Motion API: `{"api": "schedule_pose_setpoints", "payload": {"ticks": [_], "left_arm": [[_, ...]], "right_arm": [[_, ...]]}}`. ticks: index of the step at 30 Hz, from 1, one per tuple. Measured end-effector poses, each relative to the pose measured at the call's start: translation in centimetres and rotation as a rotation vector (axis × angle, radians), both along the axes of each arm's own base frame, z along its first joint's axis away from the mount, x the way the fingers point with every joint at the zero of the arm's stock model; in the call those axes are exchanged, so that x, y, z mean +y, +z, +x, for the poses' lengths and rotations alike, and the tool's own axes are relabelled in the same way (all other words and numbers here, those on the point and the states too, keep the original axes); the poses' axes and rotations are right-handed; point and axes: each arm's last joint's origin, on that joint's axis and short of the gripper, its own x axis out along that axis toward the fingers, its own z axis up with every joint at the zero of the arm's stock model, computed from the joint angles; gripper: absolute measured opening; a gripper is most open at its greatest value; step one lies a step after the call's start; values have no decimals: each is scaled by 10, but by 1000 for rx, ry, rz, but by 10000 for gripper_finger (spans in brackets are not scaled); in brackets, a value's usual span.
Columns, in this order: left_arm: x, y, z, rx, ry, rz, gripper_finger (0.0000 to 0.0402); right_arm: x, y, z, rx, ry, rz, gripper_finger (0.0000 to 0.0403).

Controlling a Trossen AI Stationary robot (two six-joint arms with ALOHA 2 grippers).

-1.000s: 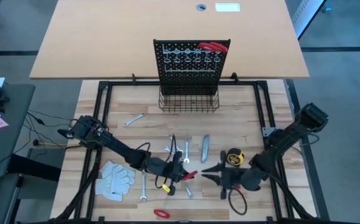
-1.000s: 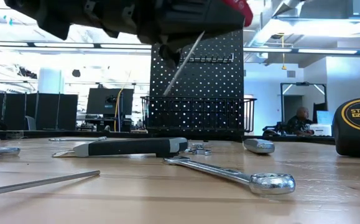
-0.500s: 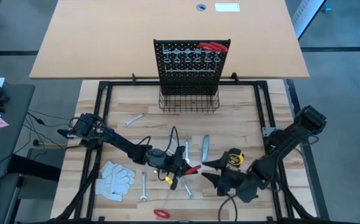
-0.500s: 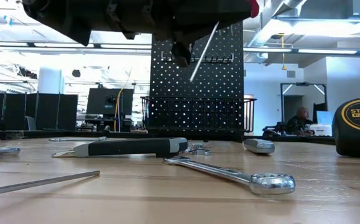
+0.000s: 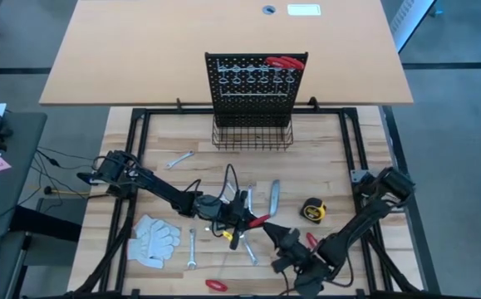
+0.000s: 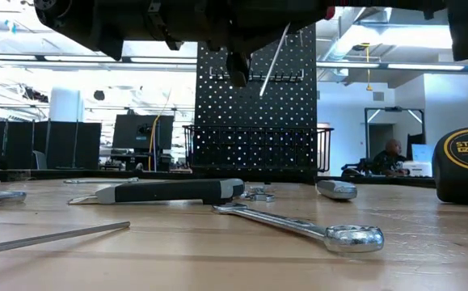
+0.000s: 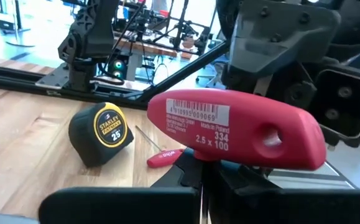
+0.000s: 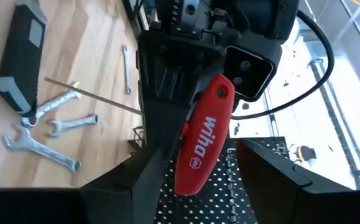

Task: Hang tools onto peg board
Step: Hang the red allen wrench on the pegboard

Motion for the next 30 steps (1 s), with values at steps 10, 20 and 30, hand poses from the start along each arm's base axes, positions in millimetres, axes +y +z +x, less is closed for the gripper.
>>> {"api": "schedule_pose_setpoints", "payload": {"ticks": [10,20,30], "left_arm": [[-3,-1,-1,15,-34,-16,0],[-5,-2,-1,28,-29,-11,0],[-8,-3,-2,33,-32,-13,0]], "right_arm": [[5,14,-6,-36,-26,-4,194],[18,27,-22,-108,39,88,251],[-2,11,-10,-127,-8,115,285]]}}
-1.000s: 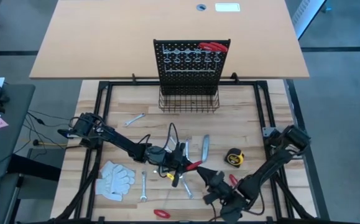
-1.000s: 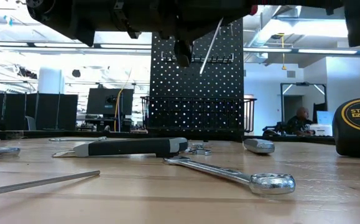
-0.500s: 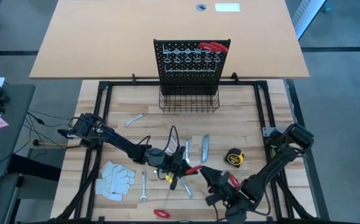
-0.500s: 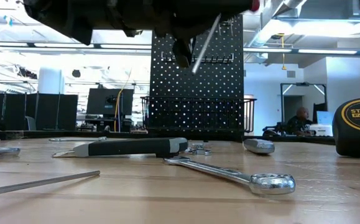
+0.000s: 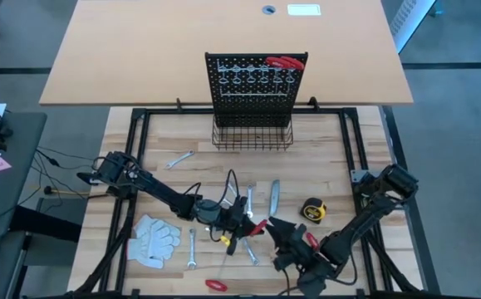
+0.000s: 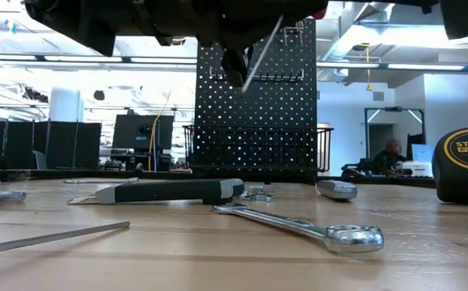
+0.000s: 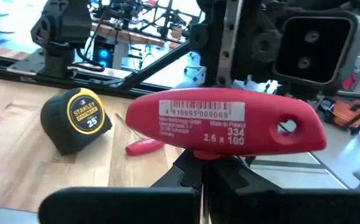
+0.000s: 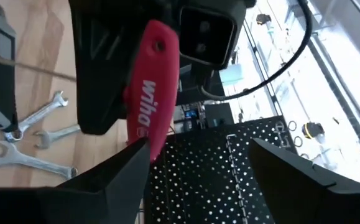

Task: Hang tools onto peg board
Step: Hang the red allen wrench on the pegboard

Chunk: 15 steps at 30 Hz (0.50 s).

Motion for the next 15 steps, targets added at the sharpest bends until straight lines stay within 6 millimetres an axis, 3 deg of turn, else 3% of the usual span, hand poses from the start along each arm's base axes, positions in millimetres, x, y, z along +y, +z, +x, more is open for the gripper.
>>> {"api": "schedule_pose_setpoints", "payload": {"ticks": [7,15], "left_arm": [[-1,-1,0,9,-1,3,0],[-1,-2,0,21,4,-6,0]], "right_arm": [[4,-3,0,39,108,58,285],[-8,-5,8,57,70,48,285]]}}
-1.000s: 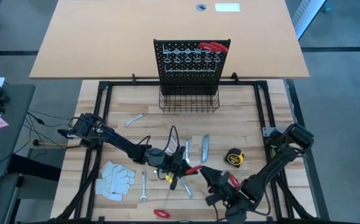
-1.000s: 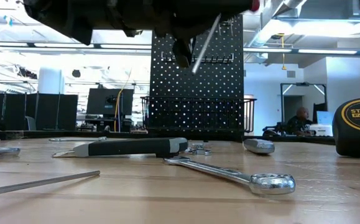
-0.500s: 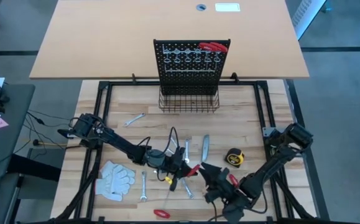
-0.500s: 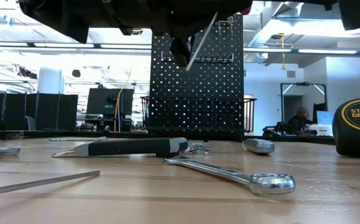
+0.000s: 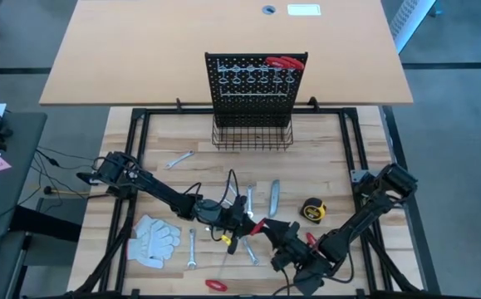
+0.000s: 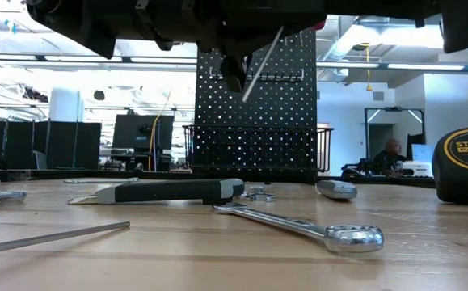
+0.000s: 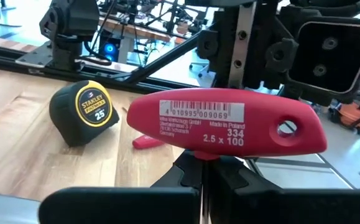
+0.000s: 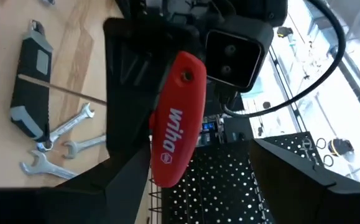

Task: Hang tools onto peg board
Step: Hang the red allen wrench on the pegboard

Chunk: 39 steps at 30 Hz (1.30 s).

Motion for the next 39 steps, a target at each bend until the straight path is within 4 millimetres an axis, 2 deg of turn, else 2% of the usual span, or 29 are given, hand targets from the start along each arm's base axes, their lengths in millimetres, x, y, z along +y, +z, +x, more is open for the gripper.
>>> {"api": "schedule_pose_setpoints", "payload": {"ticks": [5,12,29,34,39], "left_arm": [[-1,0,0,6,-3,-13,0],[-2,2,0,-9,-31,-38,0],[0,2,0,-5,-48,-77,0],[0,2,0,-1,-48,-77,0],[0,3,0,-3,-52,-85,0]], "right_arm": [[-5,-5,0,34,-11,-27,286],[-11,-11,3,50,23,63,286],[-9,-4,7,-40,-12,93,280],[-9,-2,10,-65,-11,120,246],[-8,0,12,-67,8,134,181]]}}
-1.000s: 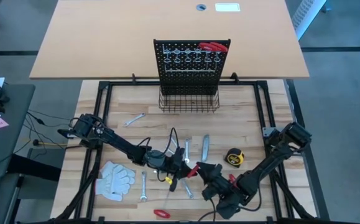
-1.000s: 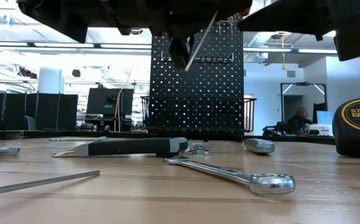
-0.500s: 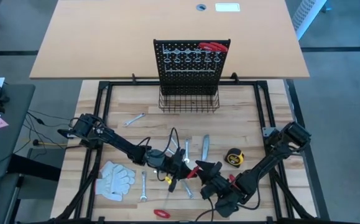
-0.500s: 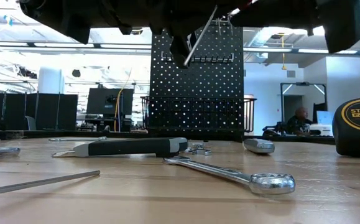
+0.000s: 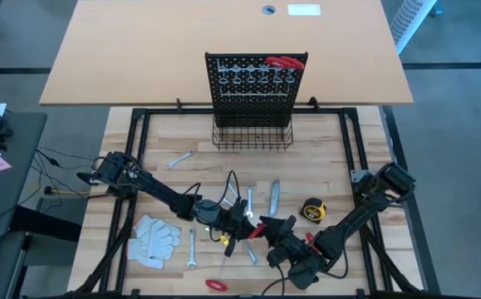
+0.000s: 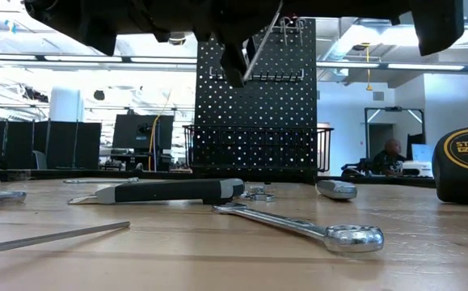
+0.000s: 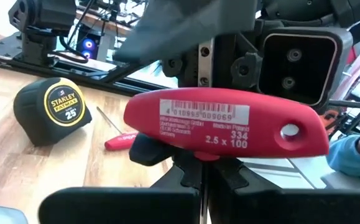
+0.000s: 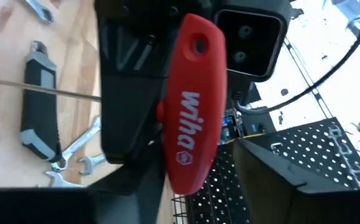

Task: Hang tools onto peg board
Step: Hang the red allen wrench on the pegboard

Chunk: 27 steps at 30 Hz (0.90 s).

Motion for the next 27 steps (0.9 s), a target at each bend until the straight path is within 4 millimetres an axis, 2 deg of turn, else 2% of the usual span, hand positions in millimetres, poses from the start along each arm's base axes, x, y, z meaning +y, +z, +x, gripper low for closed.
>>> {"api": "schedule_pose_setpoints", "payload": {"ticks": [7,11,16,19,22,27], "left_arm": [[-1,0,0,3,-6,2,0],[2,-1,1,-5,-26,41,8],[14,3,2,23,-107,49,53],[27,5,1,110,-104,98,83],[37,9,-8,218,-109,235,103],[43,31,-27,286,9,428,110]], "right_arm": [[1,-1,1,10,46,35,93],[1,0,2,-18,42,73,92],[0,4,1,-37,40,97,92],[-2,14,-1,-72,40,143,92],[-6,30,-7,-126,34,208,80],[-19,52,-18,-193,7,313,57]]}}
